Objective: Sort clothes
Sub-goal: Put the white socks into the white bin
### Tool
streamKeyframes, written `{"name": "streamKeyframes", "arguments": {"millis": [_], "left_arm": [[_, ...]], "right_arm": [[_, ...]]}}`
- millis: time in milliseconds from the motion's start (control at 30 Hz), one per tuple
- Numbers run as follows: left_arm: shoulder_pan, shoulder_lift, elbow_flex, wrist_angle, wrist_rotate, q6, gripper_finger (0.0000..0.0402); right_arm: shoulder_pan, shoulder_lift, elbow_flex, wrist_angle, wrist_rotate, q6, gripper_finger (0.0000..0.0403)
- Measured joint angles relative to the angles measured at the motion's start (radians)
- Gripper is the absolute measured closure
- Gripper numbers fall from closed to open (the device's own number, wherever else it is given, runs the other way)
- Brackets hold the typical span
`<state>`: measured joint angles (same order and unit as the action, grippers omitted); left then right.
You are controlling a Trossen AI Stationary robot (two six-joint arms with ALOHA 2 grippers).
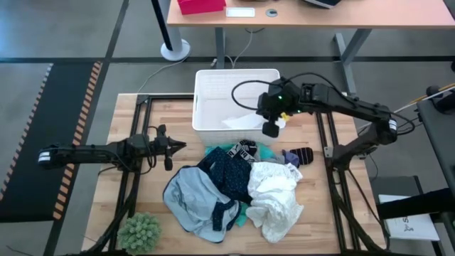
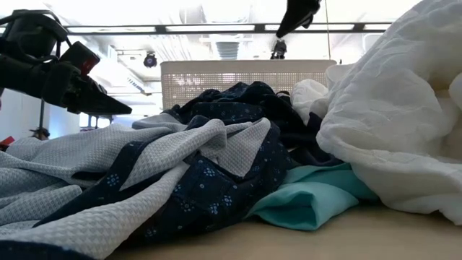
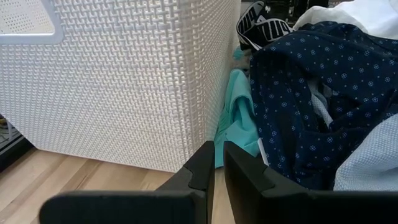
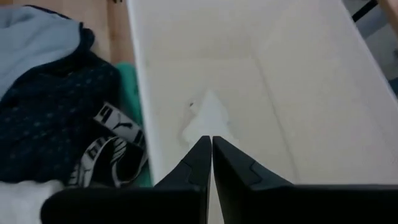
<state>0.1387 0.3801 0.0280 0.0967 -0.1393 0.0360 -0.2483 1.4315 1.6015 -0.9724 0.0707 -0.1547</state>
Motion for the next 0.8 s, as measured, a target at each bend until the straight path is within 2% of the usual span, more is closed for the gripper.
{"name": "streamKeyframes", "arguments": {"millis": [333, 667, 800], "left_arm": [[0.000, 0.000, 0.000, 0.000, 0.000, 0.000, 0.0380], [0.000, 0.000, 0.000, 0.000, 0.000, 0.000, 0.0380], [0.000, 0.000, 0.000, 0.000, 0.000, 0.000, 0.0380]], "right_arm": [[0.092, -0.103, -0.049, -0.052, 0.000, 0.069, 0.0403], [0.233, -0.165, -0.190, -0.113, -0.005, 0.246, 0.0403], [0.270, -0.171, -0.245, -0.113, -0.043, 0.276, 0.0403]]}}
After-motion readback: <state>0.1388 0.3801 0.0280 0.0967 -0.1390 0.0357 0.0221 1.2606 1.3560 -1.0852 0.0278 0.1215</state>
